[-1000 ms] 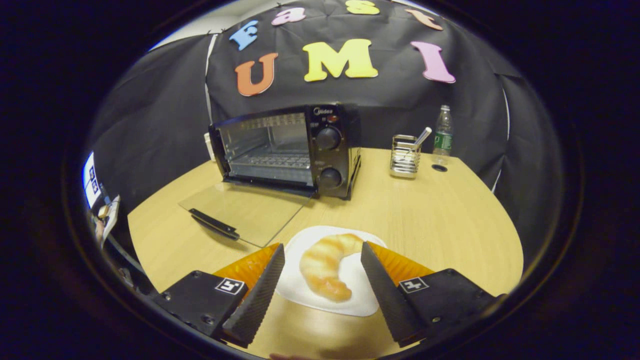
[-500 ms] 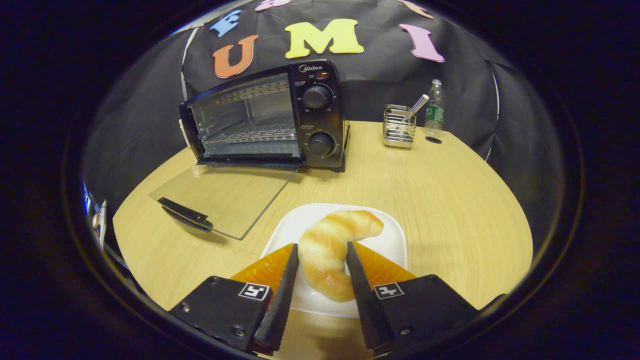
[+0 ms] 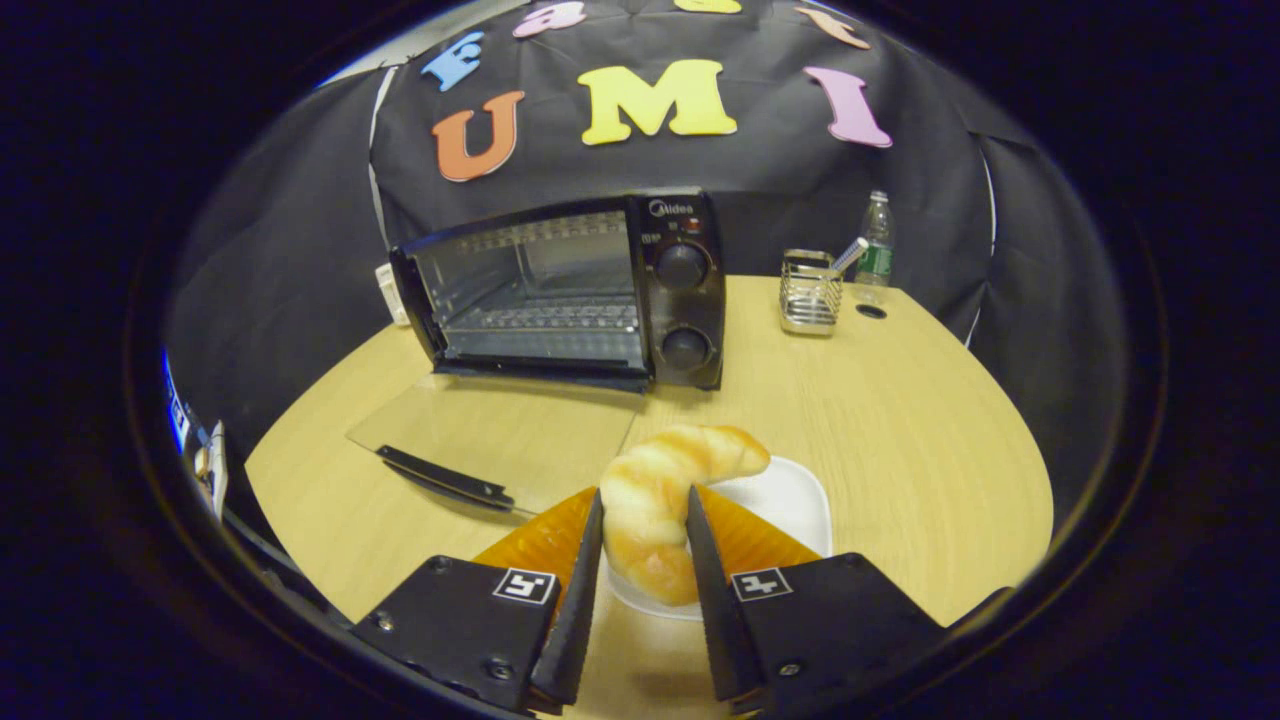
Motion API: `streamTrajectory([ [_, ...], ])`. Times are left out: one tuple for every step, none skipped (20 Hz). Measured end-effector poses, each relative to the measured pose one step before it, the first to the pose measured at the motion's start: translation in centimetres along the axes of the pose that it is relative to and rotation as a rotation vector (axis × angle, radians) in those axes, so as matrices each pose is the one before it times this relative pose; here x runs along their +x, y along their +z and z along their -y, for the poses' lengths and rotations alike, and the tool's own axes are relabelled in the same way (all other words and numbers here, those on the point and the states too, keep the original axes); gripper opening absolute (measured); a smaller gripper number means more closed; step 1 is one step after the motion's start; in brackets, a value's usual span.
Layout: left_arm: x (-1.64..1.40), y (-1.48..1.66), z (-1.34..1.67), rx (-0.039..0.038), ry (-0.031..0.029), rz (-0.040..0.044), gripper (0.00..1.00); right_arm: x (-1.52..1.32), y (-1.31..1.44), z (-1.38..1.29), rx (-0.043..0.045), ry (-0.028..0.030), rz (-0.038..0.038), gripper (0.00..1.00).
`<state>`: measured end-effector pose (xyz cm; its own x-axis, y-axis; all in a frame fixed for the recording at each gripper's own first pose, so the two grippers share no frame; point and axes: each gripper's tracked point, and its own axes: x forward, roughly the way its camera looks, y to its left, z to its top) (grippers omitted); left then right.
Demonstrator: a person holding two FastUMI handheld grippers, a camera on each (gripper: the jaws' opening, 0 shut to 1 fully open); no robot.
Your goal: Open the electric oven with the left hand, put the food in, and close the electric oven.
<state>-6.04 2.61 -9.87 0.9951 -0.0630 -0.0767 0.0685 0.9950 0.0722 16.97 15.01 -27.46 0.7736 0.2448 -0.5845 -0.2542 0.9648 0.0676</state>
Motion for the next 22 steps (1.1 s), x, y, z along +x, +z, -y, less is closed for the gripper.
streamTrajectory([
  [0.279,0.014,-0.697,-0.00856,0.01113,0.00598,0.95,-0.061,1.157,-1.410,-0.01085,0.01971,0.02848,0.49],
  [0.269,0.112,-0.636,-0.01420,0.01033,0.00448,0.96,0.274,1.299,-1.621,-0.02038,0.02943,0.02499,0.49],
  [0.226,0.064,-0.514,-0.01811,0.00647,-0.00091,0.96,0.373,0.957,-1.501,-0.02120,0.02504,0.02022,0.49],
  [0.357,-0.045,-0.608,-0.01353,0.00305,0.00266,0.95,0.716,1.232,-1.353,-0.01419,0.02105,0.02632,0.49],
  [0.160,0.291,-0.504,-0.00845,0.00515,0.00336,1.00,1.013,1.052,-1.251,-0.01158,0.02349,0.02421,0.49],
  [0.159,0.341,-0.715,-0.00268,0.00856,0.00288,0.96,1.331,0.888,-1.321,-0.01222,0.02225,0.00617,0.49],
  [0.141,0.490,-0.719,0.00080,0.01010,0.00477,0.96,1.557,0.387,-1.149,-0.00701,0.02725,-0.00860,0.50],
  [0.164,0.498,-0.667,0.00352,0.00907,0.01159,0.96,1.707,0.404,-0.969,-0.00156,0.02128,-0.01216,0.51],
  [-0.069,0.614,-0.481,0.00487,0.00401,0.01551,0.96,1.565,0.574,-0.306,-0.00250,0.00049,-0.00352,0.51],
  [-0.062,0.460,-0.295,0.00020,0.00058,0.01685,0.96,1.517,0.528,-0.063,0.00307,-0.00659,-0.00296,0.48],
  [-0.080,0.403,-0.079,-0.00130,-0.01234,0.01522,0.96,1.549,0.467,-0.051,0.00538,-0.01225,0.00166,0.49],
  [-0.223,0.217,0.158,-0.00294,-0.01372,0.00703,0.96,1.593,0.496,0.121,0.00528,-0.01392,-0.00842,0.49],
  [-0.140,-0.052,-0.200,-0.00364,-0.00511,0.00464,0.95,1.478,0.640,-0.014,0.00274,-0.00364,0.00137,0.48],
  [-0.088,-0.128,-0.669,0.00054,0.00012,0.00437,0.95,1.298,0.863,-0.065,-0.00050,-0.00397,0.00515,0.48],
  [-0.049,0.088,-0.581,0.00256,0.00515,0.00415,0.95,1.035,0.717,0.292,-0.00705,-0.01057,0.01013,0.48],
  [0.001,-0.087,-0.564,0.00191,0.00824,0.00097,0.96,1.088,1.123,0.318,-0.01556,-0.00908,0.02017,0.48],
  [-0.132,-0.083,-0.457,0.00029,0.00707,0.00196,0.95,1.033,0.813,0.410,-0.01829,-0.01593,0.01732,0.49],
  [-0.097,-0.047,-0.348,-0.00261,0.00521,0.00354,0.95,1.036,0.735,0.536,-0.01112,-0.01268,0.01285,0.49],
  [-0.100,-0.144,-0.271,-0.00485,0.00385,-0.00110,0.95,0.791,0.077,-0.516,0.01487,0.02461,-0.00760,0.49],
  [-0.006,-0.355,-0.208,-0.00489,0.00319,-0.00769,0.95,0.746,0.115,-0.196,0.01837,0.00256,-0.00844,0.49],
  [-0.085,-0.345,-0.240,-0.00284,0.00485,-0.00695,0.96,0.453,-0.461,-0.119,0.02475,-0.00583,-0.02988,0.49],
  [-0.049,-0.116,-0.117,-0.00053,0.00440,-0.00426,0.96,0.335,-0.418,0.162,0.01654,-0.01937,-0.01128,0.49],
])
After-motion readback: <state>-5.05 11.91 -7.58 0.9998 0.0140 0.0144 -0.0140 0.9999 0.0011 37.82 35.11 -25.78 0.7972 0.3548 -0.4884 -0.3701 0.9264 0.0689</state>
